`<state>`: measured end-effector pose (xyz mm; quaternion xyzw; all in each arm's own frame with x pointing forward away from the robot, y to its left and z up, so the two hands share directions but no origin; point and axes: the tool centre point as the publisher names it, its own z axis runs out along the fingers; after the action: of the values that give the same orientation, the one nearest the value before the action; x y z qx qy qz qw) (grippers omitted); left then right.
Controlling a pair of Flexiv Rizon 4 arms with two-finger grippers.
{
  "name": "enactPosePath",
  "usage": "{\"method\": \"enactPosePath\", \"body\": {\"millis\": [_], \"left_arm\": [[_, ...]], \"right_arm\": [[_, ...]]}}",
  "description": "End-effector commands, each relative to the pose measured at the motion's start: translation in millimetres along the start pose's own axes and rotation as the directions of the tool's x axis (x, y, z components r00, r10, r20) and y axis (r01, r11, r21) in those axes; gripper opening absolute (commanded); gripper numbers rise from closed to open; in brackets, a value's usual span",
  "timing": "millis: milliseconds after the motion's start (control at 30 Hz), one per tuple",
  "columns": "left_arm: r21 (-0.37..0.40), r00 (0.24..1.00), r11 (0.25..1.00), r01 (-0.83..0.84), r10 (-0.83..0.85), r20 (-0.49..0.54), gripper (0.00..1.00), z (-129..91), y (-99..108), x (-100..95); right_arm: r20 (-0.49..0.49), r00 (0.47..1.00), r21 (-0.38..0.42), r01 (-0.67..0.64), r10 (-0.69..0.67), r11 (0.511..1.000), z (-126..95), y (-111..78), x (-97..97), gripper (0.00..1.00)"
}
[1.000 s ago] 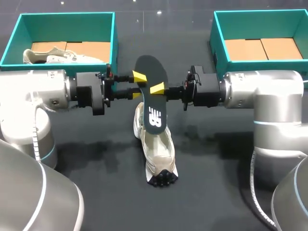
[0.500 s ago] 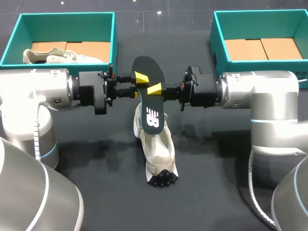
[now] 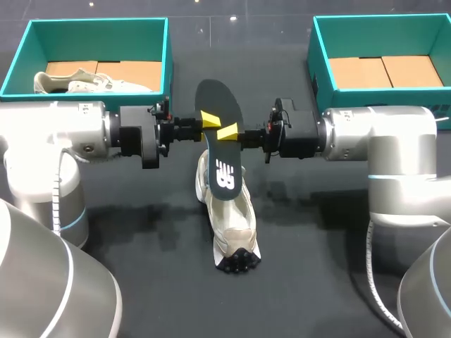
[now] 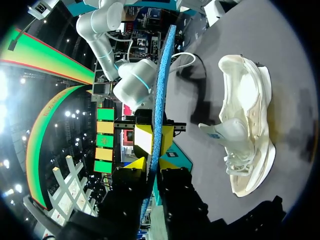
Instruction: Take the shoe out of the shoebox, open the shoe tongue, remove and reinsert the insole, then place the shoe into the shoebox
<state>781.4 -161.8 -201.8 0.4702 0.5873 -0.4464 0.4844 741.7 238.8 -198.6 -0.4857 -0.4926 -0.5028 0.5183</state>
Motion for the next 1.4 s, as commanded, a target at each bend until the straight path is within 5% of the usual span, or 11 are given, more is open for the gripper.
{"method": "enactPosePath", "body": {"millis": [33,367,533,633,833,900,933,1400], "left_arm": [[0.000,1.000,1.000,-0.001,0.001,-0.001,0.12,4.0,-1.0,-0.6],[0.006,1.000,1.000,-0.009,0.009,-0.009,0.20,7.8,-1.0,1.6],[0.003,1.000,1.000,-0.011,0.011,-0.013,0.13,9.3,0.2,3.1],[0.000,1.000,1.000,-0.012,0.012,-0.014,0.00,9.3,1.0,3.3],[0.004,1.000,1.000,-0.010,0.010,-0.016,0.00,9.5,3.3,4.0],[0.008,1.000,1.000,-0.008,0.008,-0.016,0.00,9.1,3.5,4.4],[0.009,1.000,1.000,-0.008,0.008,-0.016,0.00,8.3,3.3,4.5],[0.007,1.000,1.000,-0.003,0.003,-0.010,0.00,-16.2,-3.1,1.0]], "right_arm": [[0.000,1.000,-0.002,-0.002,0.002,1.000,-0.2,-1.0,-1.4,0.00],[-0.001,1.000,0.000,-0.004,0.004,1.000,-0.9,-1.4,-1.8,0.00],[0.000,1.000,0.003,-0.004,0.004,1.000,-0.7,-1.6,-1.2,0.00],[-0.001,1.000,0.004,-0.006,0.006,1.000,-0.6,-1.8,-1.1,0.00],[-0.004,1.000,0.010,-0.009,0.009,1.000,-0.3,-1.8,-1.0,0.00],[-0.007,1.000,0.010,-0.008,0.008,1.000,-0.6,-1.8,-1.6,0.57],[-0.011,1.000,0.006,-0.003,0.003,1.000,-0.8,-1.8,-1.9,1.00],[0.017,0.999,-0.056,0.046,-0.045,0.997,-30.0,-18.1,-2.0,1.00]]}}
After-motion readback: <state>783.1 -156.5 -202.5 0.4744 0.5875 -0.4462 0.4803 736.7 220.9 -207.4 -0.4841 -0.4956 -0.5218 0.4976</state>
